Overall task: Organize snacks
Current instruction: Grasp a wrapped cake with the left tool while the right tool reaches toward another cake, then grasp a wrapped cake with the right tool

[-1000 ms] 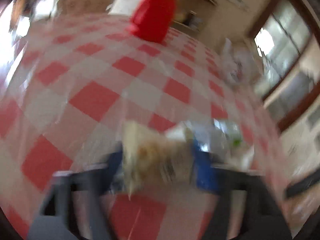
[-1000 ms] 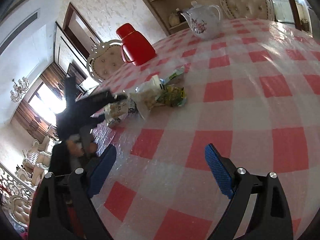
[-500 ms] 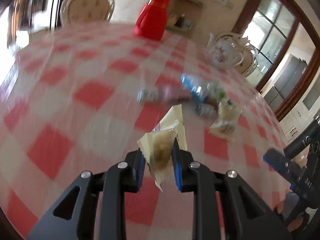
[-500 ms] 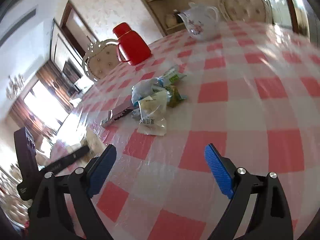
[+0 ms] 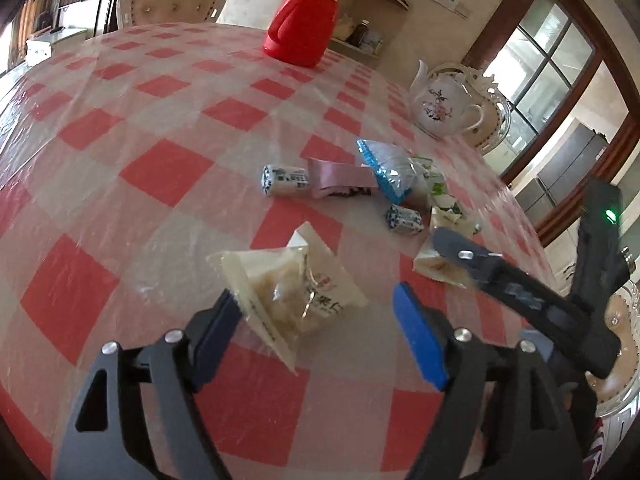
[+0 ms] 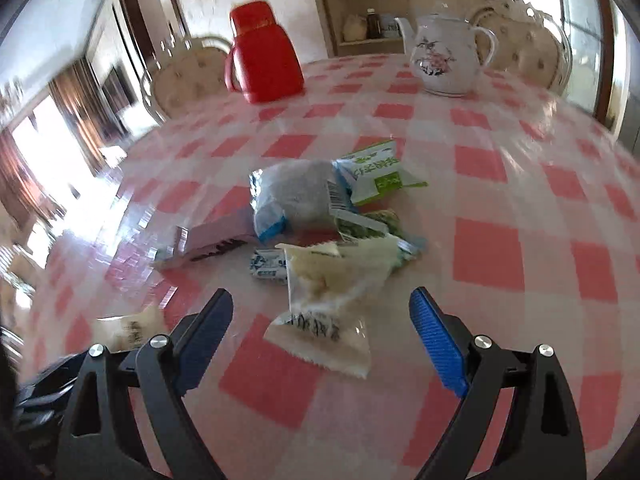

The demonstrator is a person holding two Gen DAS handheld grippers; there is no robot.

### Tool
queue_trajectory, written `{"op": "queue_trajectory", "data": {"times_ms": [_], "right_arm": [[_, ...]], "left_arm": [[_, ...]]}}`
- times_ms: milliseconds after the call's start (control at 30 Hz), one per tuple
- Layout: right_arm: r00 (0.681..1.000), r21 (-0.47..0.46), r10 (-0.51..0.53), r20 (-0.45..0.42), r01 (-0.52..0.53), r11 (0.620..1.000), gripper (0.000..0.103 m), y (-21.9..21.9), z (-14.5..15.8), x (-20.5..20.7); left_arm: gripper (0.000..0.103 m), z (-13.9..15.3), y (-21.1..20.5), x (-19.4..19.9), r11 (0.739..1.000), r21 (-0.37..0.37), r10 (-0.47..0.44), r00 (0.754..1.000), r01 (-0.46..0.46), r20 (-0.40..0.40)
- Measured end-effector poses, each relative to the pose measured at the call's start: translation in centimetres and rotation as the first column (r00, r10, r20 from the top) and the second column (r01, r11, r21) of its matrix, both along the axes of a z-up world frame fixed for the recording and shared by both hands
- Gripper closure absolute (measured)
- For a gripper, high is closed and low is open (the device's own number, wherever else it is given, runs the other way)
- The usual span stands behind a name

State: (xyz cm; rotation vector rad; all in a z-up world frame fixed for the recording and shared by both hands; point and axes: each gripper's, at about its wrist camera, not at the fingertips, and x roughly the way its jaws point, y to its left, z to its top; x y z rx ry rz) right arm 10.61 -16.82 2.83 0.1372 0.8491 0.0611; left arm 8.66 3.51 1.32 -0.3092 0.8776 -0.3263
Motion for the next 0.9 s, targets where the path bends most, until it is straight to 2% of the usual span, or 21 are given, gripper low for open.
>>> {"op": "queue_trajectory", "data": {"times_ms": [67, 100, 167, 200, 300, 433, 600, 700, 900], "right_arm": [[0.999, -0.037, -0.018, -0.051, 0.016, 0.999, 0.031, 0.2, -0.6, 0.7], [0.998, -0.039, -0.028, -0.059, 0.026, 0.999, 0.052, 0.0, -0.8, 0.5], [0.999, -0.08, -0.029, -0.039, 0.026, 0.996, 0.058, -0.3, -0.6, -0.5], [0.999, -0.084, -0.028, -0.015, 0.027, 0.996, 0.069, -0.5, -0.3, -1.1], [0.999, -0.026, -0.029, 0.023, 0.03, 0.999, 0.069, -2.0, 0.5, -3.2], [0.998, 0.116, -0.026, 0.054, 0.019, 0.993, 0.069, -3.4, 1.5, -5.3], [0.997, 0.182, 0.009, 0.074, -0.022, 0.983, 0.069, -2.2, 1.9, -7.8], [0.996, 0.186, 0.039, 0.078, -0.053, 0.981, 0.069, -1.1, 1.9, -8.2], [0.995, 0.177, 0.039, 0.088, -0.054, 0.983, 0.069, -1.1, 2.1, -8.3]], "left_arm": [[0.025, 0.0, 0.1, 0.2, 1.0, -0.004, -0.006, 1.0, 0.006, 0.001], [0.025, 0.0, 0.1, 0.3, 1.0, -0.007, -0.01, 1.0, 0.01, 0.0], [0.024, 0.0, 0.1, 0.3, 1.0, -0.011, -0.017, 1.0, 0.017, -0.002], [0.024, 0.0, 0.1, 0.4, 1.0, -0.009, -0.02, 1.0, 0.02, -0.002], [0.023, 0.1, 0.0, 0.3, 1.0, -0.003, -0.024, 1.0, 0.024, 0.0], [0.019, 0.0, -0.4, 0.3, 0.999, 0.011, -0.033, 0.999, 0.033, 0.004], [0.018, 0.1, -1.3, 0.1, 0.996, 0.071, -0.047, 0.999, 0.046, 0.013], [0.075, -0.3, -1.5, 0.2, 0.995, 0.073, -0.074, 0.997, 0.074, -0.001], [0.079, 0.0, -0.8, -0.3, 0.996, 0.07, -0.058, 0.998, 0.056, 0.026]]}}
